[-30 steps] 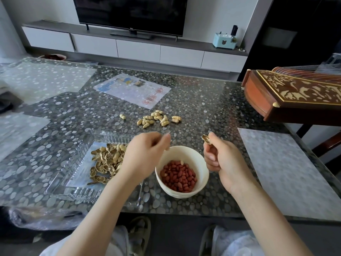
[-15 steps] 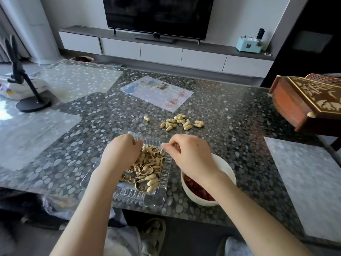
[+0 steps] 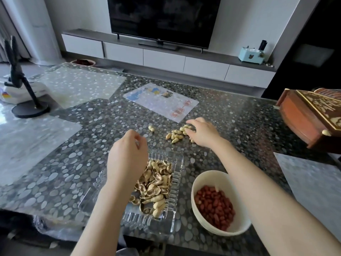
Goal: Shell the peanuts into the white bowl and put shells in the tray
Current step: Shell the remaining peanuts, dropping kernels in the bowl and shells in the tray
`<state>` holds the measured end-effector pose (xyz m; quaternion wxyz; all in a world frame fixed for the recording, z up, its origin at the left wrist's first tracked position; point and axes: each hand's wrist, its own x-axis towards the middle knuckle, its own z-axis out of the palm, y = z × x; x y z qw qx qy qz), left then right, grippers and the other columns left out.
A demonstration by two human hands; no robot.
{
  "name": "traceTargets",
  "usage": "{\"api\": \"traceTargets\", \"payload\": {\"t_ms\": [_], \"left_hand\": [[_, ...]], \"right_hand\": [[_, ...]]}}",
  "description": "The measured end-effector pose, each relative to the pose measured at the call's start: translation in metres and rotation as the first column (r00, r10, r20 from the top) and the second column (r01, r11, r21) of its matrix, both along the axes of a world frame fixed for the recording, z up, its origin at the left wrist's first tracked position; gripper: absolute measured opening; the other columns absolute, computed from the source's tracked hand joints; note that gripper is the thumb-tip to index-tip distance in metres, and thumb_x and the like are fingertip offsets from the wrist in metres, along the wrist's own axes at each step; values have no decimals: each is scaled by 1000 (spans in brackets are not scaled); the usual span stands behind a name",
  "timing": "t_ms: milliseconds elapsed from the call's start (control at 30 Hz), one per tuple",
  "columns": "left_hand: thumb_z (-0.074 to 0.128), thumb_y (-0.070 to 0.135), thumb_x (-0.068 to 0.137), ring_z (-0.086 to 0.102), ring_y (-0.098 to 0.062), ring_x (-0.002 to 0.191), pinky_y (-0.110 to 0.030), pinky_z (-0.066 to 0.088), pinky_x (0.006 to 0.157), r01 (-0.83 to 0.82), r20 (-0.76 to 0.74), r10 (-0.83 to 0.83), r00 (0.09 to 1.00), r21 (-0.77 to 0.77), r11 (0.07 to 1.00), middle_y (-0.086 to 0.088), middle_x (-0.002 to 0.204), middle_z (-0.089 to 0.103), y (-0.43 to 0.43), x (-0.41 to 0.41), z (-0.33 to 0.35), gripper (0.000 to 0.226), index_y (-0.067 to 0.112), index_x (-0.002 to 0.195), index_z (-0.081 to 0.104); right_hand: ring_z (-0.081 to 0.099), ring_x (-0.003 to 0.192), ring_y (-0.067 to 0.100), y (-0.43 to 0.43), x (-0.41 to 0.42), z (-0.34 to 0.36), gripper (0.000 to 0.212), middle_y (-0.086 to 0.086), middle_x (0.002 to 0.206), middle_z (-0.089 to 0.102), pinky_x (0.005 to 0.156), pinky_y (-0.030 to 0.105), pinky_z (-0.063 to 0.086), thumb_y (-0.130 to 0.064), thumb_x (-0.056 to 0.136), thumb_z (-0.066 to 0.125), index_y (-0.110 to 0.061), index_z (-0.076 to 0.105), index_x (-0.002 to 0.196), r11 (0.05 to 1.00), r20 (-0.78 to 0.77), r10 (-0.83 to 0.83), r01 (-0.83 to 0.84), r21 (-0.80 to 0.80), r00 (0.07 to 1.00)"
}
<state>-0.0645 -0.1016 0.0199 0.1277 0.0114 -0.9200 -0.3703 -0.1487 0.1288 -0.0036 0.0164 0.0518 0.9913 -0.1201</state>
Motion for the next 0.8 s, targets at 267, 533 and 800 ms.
{"api": "traceTargets", "payload": {"t_ms": [267,533,800], "left_hand": [[45,26,97,52,-14,60,-27,38,50,57,-29,-56,998,20,998,-1,75,61,13,-8,2,17,13,95,56],[44,23,97,55,-17,64,-31,44,58,109,-12,-109,994,14,994,-1,80,63,19,0,3,17,13,97,57],[44,35,97,48,-13,57,-25,37,51,264,78,-277,958,149,953,-2,74,63,34,16,7,29,11,92,60]], "right_hand": [[53,119,26,-1,-14,-12,34,2,137,53,91,35,44,-24,99,47,-28,54,133,998,28,68,-69,16,997],[66,87,18,9,13,-9,20,1,102,71,78,27,50,-24,90,64,-25,69,109,1000,-44,29,-29,13,999],[67,75,11,-7,78,27,12,-3,81,72,68,35,58,-21,81,75,-17,74,92,831,-264,-60,-98,-547,963]]}}
